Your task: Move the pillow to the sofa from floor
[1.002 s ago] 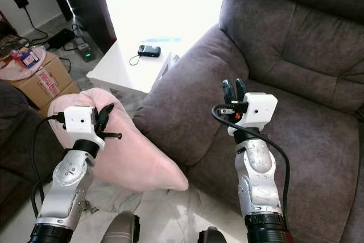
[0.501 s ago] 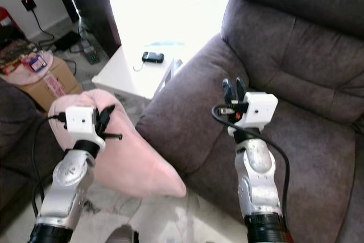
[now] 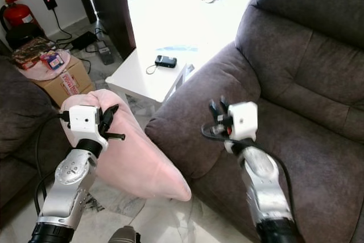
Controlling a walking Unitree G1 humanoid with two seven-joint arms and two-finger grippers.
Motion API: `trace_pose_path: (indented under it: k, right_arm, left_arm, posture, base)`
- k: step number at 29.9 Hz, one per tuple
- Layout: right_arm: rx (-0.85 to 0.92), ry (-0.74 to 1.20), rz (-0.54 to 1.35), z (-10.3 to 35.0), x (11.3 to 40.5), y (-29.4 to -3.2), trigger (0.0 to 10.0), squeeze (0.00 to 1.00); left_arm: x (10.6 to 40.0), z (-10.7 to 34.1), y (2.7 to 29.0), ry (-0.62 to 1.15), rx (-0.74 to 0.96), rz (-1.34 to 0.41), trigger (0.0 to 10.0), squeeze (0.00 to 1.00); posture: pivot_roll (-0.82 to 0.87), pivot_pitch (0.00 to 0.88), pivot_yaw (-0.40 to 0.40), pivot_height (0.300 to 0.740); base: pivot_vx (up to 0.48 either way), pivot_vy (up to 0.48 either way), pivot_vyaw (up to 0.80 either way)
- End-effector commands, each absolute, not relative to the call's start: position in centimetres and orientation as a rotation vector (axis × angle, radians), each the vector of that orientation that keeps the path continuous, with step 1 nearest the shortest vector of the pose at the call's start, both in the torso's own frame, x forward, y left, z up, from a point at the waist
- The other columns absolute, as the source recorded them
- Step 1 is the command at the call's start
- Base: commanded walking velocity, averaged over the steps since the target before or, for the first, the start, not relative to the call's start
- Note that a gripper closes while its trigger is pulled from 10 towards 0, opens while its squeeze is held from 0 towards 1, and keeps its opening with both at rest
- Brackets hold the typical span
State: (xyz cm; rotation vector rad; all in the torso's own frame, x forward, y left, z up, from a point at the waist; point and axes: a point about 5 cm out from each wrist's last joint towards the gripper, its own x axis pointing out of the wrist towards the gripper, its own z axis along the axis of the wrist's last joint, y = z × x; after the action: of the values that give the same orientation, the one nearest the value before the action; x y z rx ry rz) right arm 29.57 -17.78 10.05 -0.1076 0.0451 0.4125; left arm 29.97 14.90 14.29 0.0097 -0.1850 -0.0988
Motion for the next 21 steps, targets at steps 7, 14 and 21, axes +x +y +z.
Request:
trace_pose_path:
  k: [7, 14, 21]
  right_arm:
    - [-0.138, 0.279, 0.735, 6.8, 26.1, -17.5, 10.0, 0.00]
    - [-0.118, 0.296, 0.655, 5.6, 25.6, -18.0, 10.0, 0.00]
    - [0.091, -0.033, 0.275, 10.5, 28.6, -19.8, 10.0, 0.00]
  left_arm:
    - [30.4, 17.1, 14.0, -0.311, -0.007, -0.141, 10.0, 0.00]
    - [30.6, 16.5, 14.2, -0.277, -0.009, -0.140, 10.0, 0.00]
    - [30.2, 16.4, 14.3, -0.276, -0.008, -0.140, 10.0, 0.00]
  posture:
    - [-0.01, 0.126, -0.006, 0.740]
    - [-0.01, 0.127, -0.009, 0.740]
    - [-0.01, 0.120, -0.005, 0.740]
  base:
    - [0.000, 0.000, 0.00]
    - [0.000, 0.000, 0.00]
    - [0.000, 0.000, 0.00]
